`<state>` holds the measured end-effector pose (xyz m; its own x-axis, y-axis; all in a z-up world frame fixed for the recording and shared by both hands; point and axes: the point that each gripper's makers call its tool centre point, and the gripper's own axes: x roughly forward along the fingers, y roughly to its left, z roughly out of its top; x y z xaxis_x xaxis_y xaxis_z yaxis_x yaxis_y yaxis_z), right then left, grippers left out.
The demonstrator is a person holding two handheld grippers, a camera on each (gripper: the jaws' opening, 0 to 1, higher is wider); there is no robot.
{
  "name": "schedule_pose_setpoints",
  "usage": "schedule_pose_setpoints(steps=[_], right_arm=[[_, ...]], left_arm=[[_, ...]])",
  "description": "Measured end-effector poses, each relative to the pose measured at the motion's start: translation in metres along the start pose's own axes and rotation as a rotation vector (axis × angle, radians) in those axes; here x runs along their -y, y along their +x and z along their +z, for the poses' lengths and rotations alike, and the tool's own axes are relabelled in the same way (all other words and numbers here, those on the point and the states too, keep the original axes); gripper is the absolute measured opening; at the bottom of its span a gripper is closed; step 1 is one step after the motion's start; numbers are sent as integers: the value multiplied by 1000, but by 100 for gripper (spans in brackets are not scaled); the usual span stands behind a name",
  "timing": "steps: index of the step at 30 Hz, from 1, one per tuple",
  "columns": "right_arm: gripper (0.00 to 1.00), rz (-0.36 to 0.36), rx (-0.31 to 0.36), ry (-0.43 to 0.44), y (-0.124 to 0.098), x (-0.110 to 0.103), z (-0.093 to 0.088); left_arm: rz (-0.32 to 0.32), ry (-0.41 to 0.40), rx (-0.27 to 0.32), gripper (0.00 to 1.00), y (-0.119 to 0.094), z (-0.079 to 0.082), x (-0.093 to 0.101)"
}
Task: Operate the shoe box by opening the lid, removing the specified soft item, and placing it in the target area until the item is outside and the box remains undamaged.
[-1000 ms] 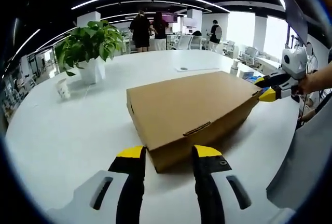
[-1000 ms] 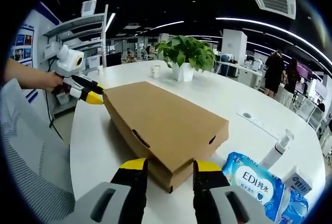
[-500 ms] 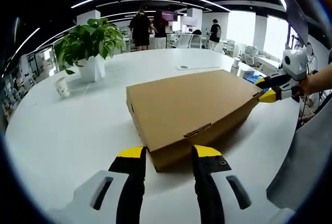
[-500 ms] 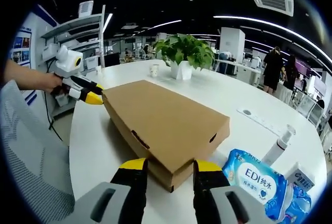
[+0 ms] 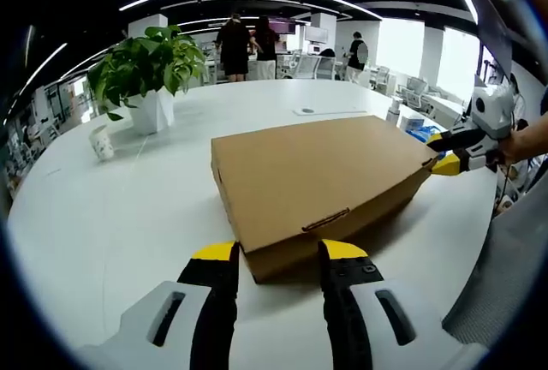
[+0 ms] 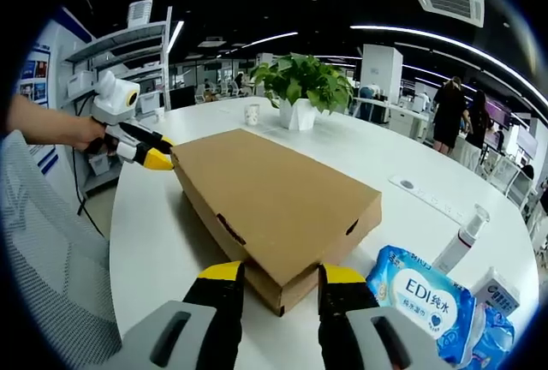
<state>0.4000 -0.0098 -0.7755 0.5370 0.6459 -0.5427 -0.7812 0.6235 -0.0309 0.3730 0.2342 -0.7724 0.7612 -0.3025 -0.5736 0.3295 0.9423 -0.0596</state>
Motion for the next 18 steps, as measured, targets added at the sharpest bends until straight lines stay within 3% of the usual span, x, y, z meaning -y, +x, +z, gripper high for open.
schedule_pose_setpoints(steps=[18], right_arm=[[32,-20,-14,7,14,15,3]], left_arm=[[0,14,-6,38,23,12,-11]])
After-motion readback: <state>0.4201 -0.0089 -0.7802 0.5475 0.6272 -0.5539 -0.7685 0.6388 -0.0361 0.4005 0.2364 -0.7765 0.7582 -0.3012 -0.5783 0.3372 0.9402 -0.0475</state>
